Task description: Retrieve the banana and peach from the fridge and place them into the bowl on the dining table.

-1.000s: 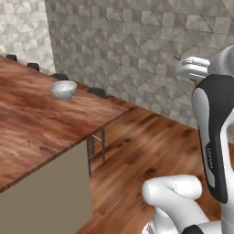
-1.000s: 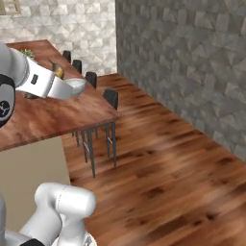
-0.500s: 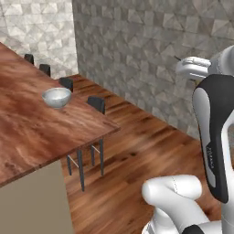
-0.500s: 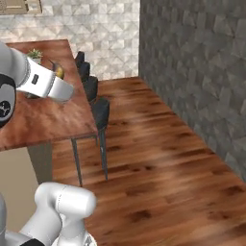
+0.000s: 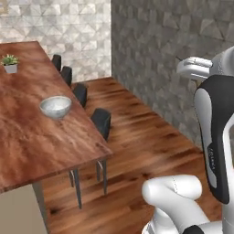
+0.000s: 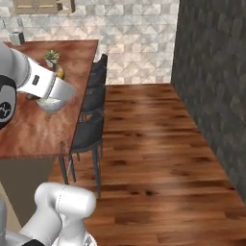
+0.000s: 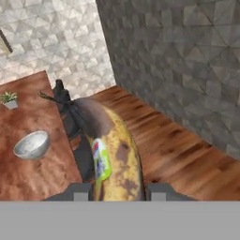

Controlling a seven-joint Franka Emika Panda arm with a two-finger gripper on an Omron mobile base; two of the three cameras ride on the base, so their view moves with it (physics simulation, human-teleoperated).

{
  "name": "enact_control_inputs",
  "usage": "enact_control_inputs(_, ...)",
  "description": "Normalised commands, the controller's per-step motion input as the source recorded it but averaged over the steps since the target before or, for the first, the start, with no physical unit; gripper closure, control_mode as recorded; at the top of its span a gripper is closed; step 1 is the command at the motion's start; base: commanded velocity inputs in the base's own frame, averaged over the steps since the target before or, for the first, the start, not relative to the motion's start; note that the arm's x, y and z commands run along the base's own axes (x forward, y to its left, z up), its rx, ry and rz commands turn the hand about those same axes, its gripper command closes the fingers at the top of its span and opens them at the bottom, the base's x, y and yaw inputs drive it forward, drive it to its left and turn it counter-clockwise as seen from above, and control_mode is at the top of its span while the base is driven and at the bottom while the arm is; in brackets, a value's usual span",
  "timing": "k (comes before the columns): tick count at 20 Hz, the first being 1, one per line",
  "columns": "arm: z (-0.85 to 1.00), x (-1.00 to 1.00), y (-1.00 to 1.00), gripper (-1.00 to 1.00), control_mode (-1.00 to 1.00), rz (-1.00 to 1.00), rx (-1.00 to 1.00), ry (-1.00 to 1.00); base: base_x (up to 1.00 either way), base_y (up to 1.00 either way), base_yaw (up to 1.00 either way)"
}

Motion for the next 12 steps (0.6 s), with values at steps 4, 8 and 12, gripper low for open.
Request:
enact_control_inputs(4, 0.0, 0.0, 0.0, 1.0, 1.0, 0.0, 0.0, 0.0, 1.0, -0.67, 0.46)
enact_control_inputs(8, 0.0, 0.0, 0.0, 1.0, 1.0, 0.0, 0.0, 0.0, 1.0, -0.66, 0.46)
enact_control_inputs(12, 0.0, 0.0, 0.0, 1.0, 1.0, 0.0, 0.0, 0.0, 1.0, -0.54, 0.47)
